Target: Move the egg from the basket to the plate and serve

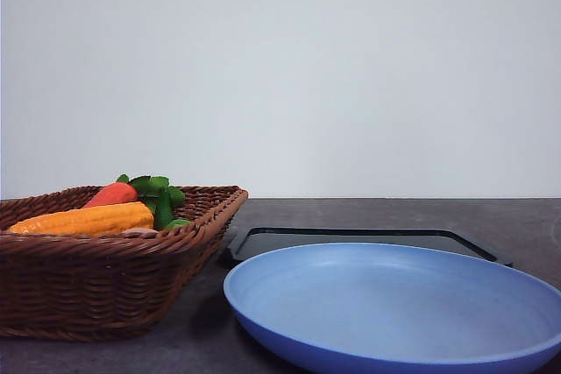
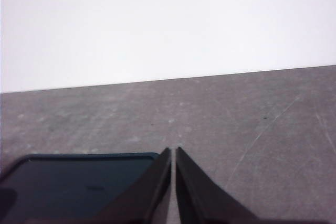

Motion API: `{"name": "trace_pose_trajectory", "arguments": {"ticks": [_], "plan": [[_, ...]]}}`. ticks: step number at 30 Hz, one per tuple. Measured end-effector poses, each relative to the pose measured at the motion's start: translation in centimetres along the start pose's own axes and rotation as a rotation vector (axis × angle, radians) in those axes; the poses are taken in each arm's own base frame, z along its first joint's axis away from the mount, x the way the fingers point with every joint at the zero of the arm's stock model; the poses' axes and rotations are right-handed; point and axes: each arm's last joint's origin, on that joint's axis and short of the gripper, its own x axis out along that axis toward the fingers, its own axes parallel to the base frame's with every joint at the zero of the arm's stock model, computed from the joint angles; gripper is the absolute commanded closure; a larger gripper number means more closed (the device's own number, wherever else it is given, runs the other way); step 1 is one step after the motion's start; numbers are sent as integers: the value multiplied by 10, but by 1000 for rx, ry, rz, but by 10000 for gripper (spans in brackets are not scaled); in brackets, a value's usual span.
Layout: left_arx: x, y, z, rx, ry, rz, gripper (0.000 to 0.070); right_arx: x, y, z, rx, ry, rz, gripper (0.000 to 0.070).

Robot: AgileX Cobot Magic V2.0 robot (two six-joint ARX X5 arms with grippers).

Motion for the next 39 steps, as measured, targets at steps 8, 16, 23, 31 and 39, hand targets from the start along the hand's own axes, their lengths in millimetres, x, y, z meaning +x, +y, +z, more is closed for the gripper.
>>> {"name": "trace_pose_trajectory", "arguments": {"ticks": [8, 16, 23, 31, 39], "plan": [[-1, -3, 1, -61, 41, -72, 700, 0, 2, -1, 169, 27, 76, 700], [-7, -14, 25, -70, 107, -79, 700, -7, 6, 15, 252, 161, 39, 700], [5, -26, 50, -37, 224, -103, 700, -2, 12, 46, 260, 216, 43, 700], [35, -43, 80, 0, 441, -199, 700, 17, 20, 80, 224, 364, 112, 700], [67, -56, 83, -36, 737, -373, 700, 43, 24, 82, 246, 680, 256, 700]]}}
